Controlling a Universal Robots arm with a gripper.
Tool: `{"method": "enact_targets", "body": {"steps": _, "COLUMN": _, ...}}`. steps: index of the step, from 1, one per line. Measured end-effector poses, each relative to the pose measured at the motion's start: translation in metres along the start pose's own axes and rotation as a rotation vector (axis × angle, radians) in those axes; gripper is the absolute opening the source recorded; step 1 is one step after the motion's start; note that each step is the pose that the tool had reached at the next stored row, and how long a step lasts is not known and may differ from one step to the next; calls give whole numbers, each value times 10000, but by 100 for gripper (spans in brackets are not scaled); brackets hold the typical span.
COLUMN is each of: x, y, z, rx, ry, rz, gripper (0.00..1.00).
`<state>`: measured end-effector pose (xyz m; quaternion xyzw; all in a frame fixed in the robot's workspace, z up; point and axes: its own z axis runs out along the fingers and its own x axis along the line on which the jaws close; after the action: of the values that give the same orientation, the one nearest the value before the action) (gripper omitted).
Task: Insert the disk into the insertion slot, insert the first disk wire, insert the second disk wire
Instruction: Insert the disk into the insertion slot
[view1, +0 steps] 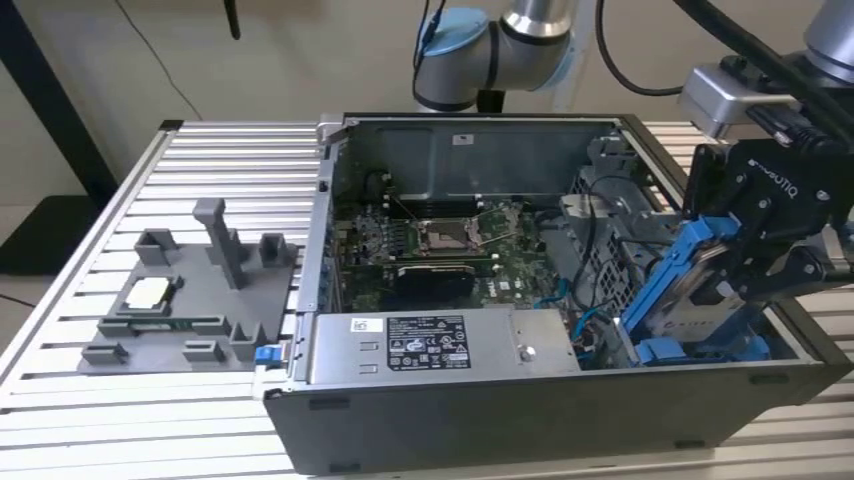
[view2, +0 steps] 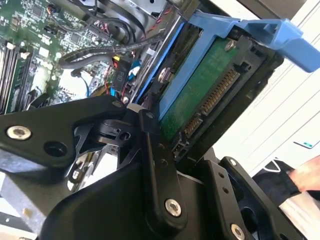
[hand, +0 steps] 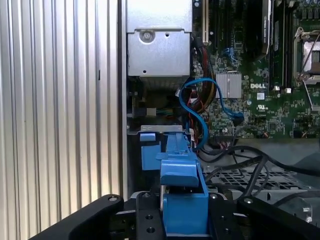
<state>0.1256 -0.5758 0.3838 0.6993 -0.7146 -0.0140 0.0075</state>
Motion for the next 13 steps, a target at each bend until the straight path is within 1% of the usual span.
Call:
{"method": "enact_targets", "body": {"steps": 3, "x": 1, "y": 0, "z": -4, "rx": -1, "ry": -6, "rz": 0, "gripper": 34}}
{"method": "enact_targets", "body": {"steps": 4, "x": 1, "y": 1, "z": -11, "rx": -2, "ry": -8, "rz": 0, "gripper": 40}}
{"method": "enact_targets", "body": {"steps": 7, "x": 0, "y": 1, "z": -24, "rx": -2, "ry": -11, "rz": 1, "gripper": 40}}
{"method": "enact_targets", "body": {"steps": 8, "x": 0, "y": 1, "z": -25, "rx": -3, "ry": -46, "rz": -1, "gripper": 40}}
{"method": "enact_targets", "body": {"steps": 9, "x": 0, "y": 2, "z": -27, "rx": -6, "ry": -183, "rz": -5, "gripper": 40}}
{"method": "enact_targets", "body": {"steps": 10, "x": 0, "y": 2, "z": -25, "rx": -9, "ry": -338, "rz": -8, "gripper": 40}}
{"method": "enact_targets", "body": {"steps": 11, "x": 0, "y": 2, "z": -26, "rx": -11, "ry": -445, "rz": -2, "gripper": 40}}
{"method": "enact_targets", "body": {"steps": 12, "x": 0, "y": 4, "z": -25, "rx": -13, "ry": -549, "rz": 8, "gripper": 43}}
{"method": "enact_targets", "body": {"steps": 13, "x": 0, "y": 4, "z": -24, "rx": -15, "ry": -616, "rz": 22, "gripper": 48}}
